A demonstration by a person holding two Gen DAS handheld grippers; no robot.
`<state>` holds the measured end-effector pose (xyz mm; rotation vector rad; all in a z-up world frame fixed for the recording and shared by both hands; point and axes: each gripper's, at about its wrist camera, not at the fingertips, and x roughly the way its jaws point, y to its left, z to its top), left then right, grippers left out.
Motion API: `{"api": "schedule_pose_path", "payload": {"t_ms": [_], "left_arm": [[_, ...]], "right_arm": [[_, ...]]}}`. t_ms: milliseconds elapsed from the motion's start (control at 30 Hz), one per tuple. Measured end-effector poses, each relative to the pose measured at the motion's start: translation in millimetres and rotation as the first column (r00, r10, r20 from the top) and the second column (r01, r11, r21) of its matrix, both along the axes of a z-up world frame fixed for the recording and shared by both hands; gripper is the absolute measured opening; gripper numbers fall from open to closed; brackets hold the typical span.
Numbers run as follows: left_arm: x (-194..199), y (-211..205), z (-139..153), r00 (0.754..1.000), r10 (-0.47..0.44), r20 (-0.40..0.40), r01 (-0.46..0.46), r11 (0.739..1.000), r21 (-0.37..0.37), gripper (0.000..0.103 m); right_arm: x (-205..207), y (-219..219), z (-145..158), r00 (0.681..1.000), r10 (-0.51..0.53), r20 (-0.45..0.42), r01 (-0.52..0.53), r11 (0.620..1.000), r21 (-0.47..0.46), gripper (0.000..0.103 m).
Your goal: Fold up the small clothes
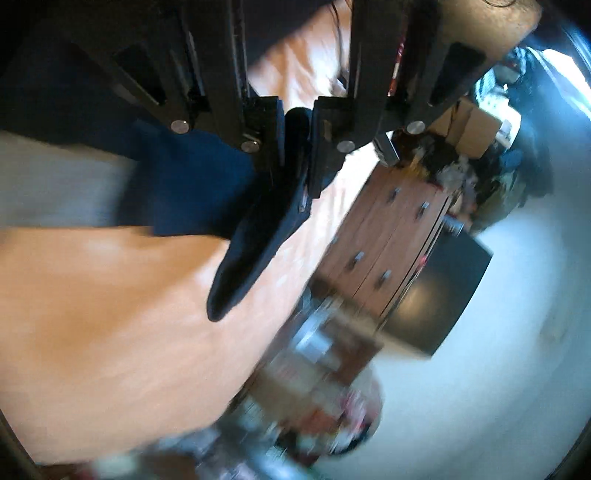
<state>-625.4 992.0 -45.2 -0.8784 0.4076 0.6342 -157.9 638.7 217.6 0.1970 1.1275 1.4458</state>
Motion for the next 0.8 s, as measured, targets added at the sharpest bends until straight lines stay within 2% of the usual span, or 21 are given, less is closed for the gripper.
{"api": "schedule_pose_path", "payload": {"t_ms": [67, 133, 267, 367, 500, 600, 700, 767, 800], "left_arm": [[7.0, -1.3, 7.6, 0.999, -0.006, -0.048, 0.006, 1.0, -0.009, 0.075], [16.1, -13.2, 26.6, 0.997, -0.02, -0.073, 0.022, 0.999, 0.027, 0.074], [49.0, -59.3, 70.5, 0.99, -0.124, -0.062, 0.129, 0.987, 0.09, 0.074], [91.8, -102.1, 100.2, 0.968, -0.229, -0.102, 0.242, 0.96, 0.144, 0.075], [148.7, -150.3, 115.9, 0.926, -0.329, -0.188, 0.364, 0.911, 0.197, 0.075], [196.3, -185.8, 115.0, 0.881, -0.413, -0.232, 0.457, 0.87, 0.186, 0.075], [233.8, -210.5, 99.0, 0.829, -0.459, -0.319, 0.526, 0.834, 0.165, 0.075], [261.5, -221.1, 68.7, 0.764, -0.445, -0.467, 0.559, 0.818, 0.135, 0.075], [272.1, -222.8, 46.5, 0.72, -0.443, -0.534, 0.567, 0.82, 0.083, 0.074]], "right_arm": [[16.8, -58.4, 6.8, 0.997, -0.069, 0.026, 0.07, 0.997, -0.026, 0.01], [36.7, -120.2, 1.2, 0.989, -0.144, 0.019, 0.144, 0.988, -0.055, 0.01], [69.8, -214.9, -41.6, 0.962, -0.274, 0.001, 0.272, 0.954, -0.126, 0.01], [88.1, -260.8, -85.0, 0.938, -0.343, -0.041, 0.331, 0.927, -0.177, 0.01], [99.8, -291.6, -131.8, 0.918, -0.381, -0.108, 0.354, 0.912, -0.207, 0.01], [104.7, -300.2, -157.1, 0.913, -0.387, -0.13, 0.353, 0.908, -0.224, 0.01], [101.6, -303.7, -173.0, 0.913, -0.381, -0.147, 0.342, 0.911, -0.231, 0.01], [101.2, -308.0, -185.8, 0.911, -0.384, -0.152, 0.34, 0.906, -0.252, 0.01], [101.4, -314.5, -191.0, 0.912, -0.384, -0.145, 0.339, 0.903, -0.264, 0.01]]}}
